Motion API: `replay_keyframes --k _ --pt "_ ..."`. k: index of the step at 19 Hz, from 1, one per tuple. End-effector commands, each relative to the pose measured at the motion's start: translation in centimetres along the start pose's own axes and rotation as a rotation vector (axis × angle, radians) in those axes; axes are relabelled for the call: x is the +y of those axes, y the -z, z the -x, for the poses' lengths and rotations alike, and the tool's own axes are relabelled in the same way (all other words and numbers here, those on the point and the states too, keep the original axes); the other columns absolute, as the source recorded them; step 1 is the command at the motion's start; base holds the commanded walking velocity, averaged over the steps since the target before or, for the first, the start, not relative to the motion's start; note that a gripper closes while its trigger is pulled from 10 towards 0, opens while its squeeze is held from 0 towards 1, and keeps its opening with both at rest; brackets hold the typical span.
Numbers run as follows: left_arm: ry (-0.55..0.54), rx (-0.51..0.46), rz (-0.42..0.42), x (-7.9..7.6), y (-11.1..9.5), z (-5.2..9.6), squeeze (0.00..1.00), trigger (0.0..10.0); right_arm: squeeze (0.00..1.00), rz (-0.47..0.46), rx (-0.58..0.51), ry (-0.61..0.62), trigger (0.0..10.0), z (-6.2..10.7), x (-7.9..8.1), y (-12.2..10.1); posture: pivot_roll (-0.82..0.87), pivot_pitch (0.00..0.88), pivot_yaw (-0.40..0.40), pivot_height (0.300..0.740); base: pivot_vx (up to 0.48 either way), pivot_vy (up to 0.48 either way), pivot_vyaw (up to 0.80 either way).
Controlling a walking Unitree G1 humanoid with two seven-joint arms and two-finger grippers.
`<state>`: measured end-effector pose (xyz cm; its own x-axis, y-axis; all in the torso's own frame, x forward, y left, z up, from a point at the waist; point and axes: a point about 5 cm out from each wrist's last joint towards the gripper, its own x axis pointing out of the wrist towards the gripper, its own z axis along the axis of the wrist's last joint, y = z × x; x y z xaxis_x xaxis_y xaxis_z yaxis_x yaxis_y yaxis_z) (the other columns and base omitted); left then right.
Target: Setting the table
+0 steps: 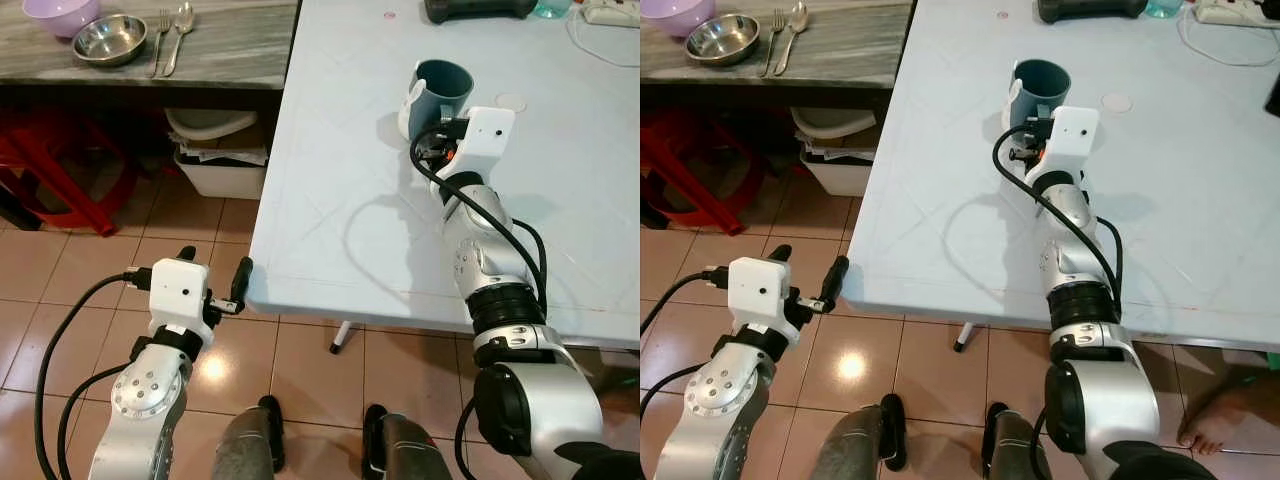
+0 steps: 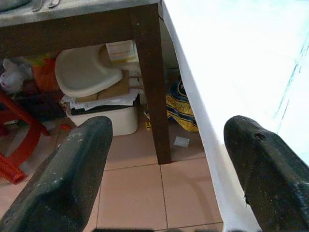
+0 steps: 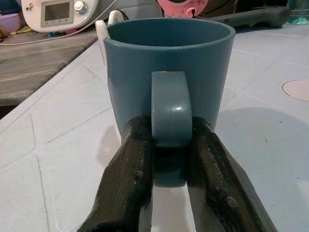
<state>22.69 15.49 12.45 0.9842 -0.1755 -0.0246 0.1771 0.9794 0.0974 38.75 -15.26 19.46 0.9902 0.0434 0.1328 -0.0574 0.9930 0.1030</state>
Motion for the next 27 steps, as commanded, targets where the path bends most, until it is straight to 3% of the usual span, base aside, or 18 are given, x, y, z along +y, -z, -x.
replay_keyframes --k 1,9,12,13,21,23,24,25,27 --pt "-0.014 0.022 0.003 0.1 0.6 0.0 0.00 10.0 0.00 -0.012 -0.015 -0.020 0.0 0.3 0.3 0.1 0.11 0.225 0.038 0.740 0.000 0.000 0.00" --pt "-0.069 0.043 0.023 0.2 1.3 -0.8 0.00 10.0 0.00 0.026 -0.034 -0.029 0.0 2.3 -0.5 0.7 0.08 0.163 0.018 0.740 0.000 0.000 0.00" --pt "-0.087 0.044 0.011 0.1 1.5 -1.1 0.00 10.0 0.00 0.045 -0.046 -0.025 0.0 4.2 -0.9 1.0 0.06 0.117 0.014 0.740 0.000 0.480 0.00" --pt "-0.097 0.038 -0.006 0.1 1.5 -1.5 0.00 10.0 0.00 0.057 -0.054 -0.025 0.0 5.8 -0.9 1.4 0.05 0.109 0.013 0.740 0.000 0.480 0.00" --pt "-0.130 -0.009 0.026 0.5 0.5 -4.0 0.00 10.0 0.00 0.100 -0.026 -0.029 0.0 9.7 -0.9 3.1 0.01 0.040 0.015 0.740 0.000 0.480 0.00" --pt "-0.133 -0.014 0.024 0.5 0.4 -4.2 0.00 10.0 0.00 0.103 -0.021 -0.025 0.0 9.9 -1.0 3.3 0.00 0.029 0.018 0.740 0.000 0.480 0.00" --pt "-0.135 -0.019 0.026 0.5 0.3 -4.5 0.00 10.0 0.00 0.109 -0.017 -0.018 2.7 10.1 -1.2 3.5 -0.01 0.021 0.022 0.740 0.000 0.480 0.00" --pt "-0.135 -0.022 0.032 0.4 0.3 -4.9 0.00 10.0 0.00 0.117 -0.011 -0.015 7.2 10.5 -1.3 3.8 -0.01 0.016 0.025 0.740 0.000 0.480 0.00" --pt "-0.134 -0.022 0.034 0.4 0.4 -4.9 0.00 10.0 0.00 0.119 -0.010 -0.017 7.2 10.5 -1.3 3.9 -0.01 0.016 0.025 0.740 0.000 0.480 0.00"
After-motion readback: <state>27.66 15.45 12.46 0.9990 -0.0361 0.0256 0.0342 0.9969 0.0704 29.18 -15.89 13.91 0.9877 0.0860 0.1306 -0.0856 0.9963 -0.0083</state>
